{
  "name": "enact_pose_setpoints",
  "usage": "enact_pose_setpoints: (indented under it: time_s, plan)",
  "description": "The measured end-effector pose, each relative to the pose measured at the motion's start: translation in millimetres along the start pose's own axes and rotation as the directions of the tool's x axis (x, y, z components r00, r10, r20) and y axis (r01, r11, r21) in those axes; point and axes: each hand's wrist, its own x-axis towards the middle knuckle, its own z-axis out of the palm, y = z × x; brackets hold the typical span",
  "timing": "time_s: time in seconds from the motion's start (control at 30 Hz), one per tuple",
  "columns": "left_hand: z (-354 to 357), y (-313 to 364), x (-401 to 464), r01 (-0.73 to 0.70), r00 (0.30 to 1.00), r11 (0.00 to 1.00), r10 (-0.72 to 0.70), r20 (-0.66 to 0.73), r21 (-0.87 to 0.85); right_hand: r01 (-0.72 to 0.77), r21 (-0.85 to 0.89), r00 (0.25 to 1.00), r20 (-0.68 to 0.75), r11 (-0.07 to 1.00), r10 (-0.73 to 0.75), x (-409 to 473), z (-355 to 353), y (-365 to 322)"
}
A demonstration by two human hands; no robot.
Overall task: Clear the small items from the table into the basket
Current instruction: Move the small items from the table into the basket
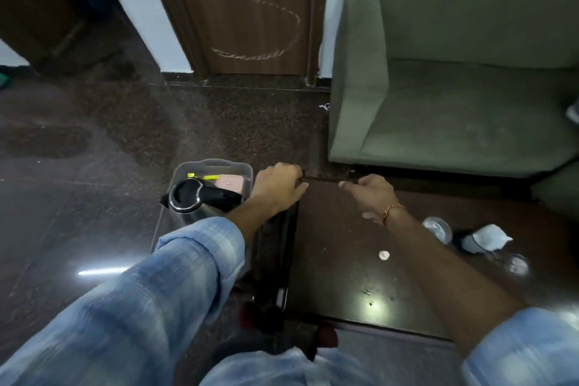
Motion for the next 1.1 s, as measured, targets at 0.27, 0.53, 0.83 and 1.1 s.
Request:
enact_pose_setpoints:
  time_s: [0.27, 0.53, 0.83, 1.1]
  plan:
    - [47, 84, 10, -0.181, 0.972, 0.982, 0.186, 0.146, -0.049, -0.141, 0.128, 0.967, -0.192, 0.982, 0.165, -31, -86, 88]
    - [97, 170, -4, -0.300, 0.909, 0.943, 0.329, 0.255, -0.144, -0.167, 0.178, 0.914, -0.341, 0.970, 0.220, -66, -142, 191]
    - [163, 231, 7, -0.206, 0.894, 0.968, 0.247, 0.374, -0.147, -0.206, 0.075, 0.958, -0.187, 0.976, 0.217, -35, -176, 277]
    - [226, 241, 14, -0.122, 0.886, 0.989, 0.148, 0.440, -0.089, -0.220, -0.040, 0.975, -0.034, 0.975, 0.219, 1, -161, 350]
